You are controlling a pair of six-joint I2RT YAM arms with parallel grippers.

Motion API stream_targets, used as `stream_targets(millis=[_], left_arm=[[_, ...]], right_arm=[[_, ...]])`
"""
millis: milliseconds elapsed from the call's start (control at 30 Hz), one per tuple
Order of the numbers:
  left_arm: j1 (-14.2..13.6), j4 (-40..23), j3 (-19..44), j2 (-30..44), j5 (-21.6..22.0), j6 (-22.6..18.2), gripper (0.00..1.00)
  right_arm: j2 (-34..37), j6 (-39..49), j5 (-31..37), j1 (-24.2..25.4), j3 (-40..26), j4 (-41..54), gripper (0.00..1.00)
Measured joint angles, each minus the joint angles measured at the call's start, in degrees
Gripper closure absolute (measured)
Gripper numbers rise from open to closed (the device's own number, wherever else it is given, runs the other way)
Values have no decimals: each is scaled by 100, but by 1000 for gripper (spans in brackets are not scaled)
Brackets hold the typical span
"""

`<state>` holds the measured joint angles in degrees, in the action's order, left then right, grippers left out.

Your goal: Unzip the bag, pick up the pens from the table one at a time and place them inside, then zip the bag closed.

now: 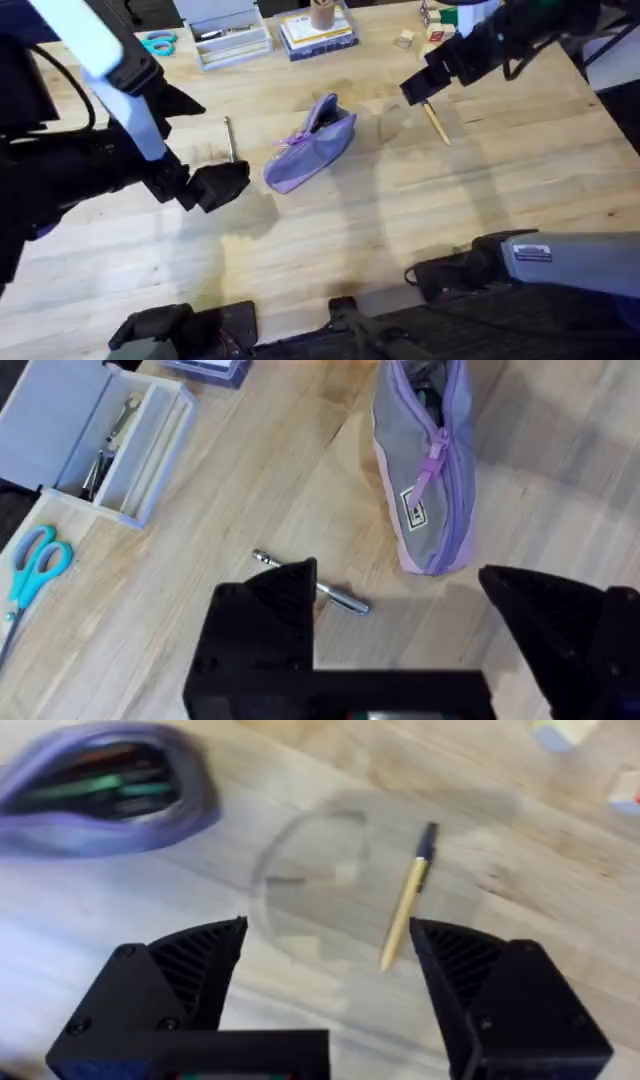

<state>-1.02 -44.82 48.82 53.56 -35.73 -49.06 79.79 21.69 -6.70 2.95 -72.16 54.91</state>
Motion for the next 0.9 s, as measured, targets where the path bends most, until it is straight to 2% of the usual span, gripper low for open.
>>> stream_targets(millis=[267,633,900], left_arm=[[0,0,0,0,0,0,7],[0,-21,0,0,0,0,7],[0,-42,0,0,0,0,8]], right_arm=[[710,-74,402,163,94,-223,4],[1649,-95,459,552,109,-447,3],[2023,-271,483,798,209,-608,3]])
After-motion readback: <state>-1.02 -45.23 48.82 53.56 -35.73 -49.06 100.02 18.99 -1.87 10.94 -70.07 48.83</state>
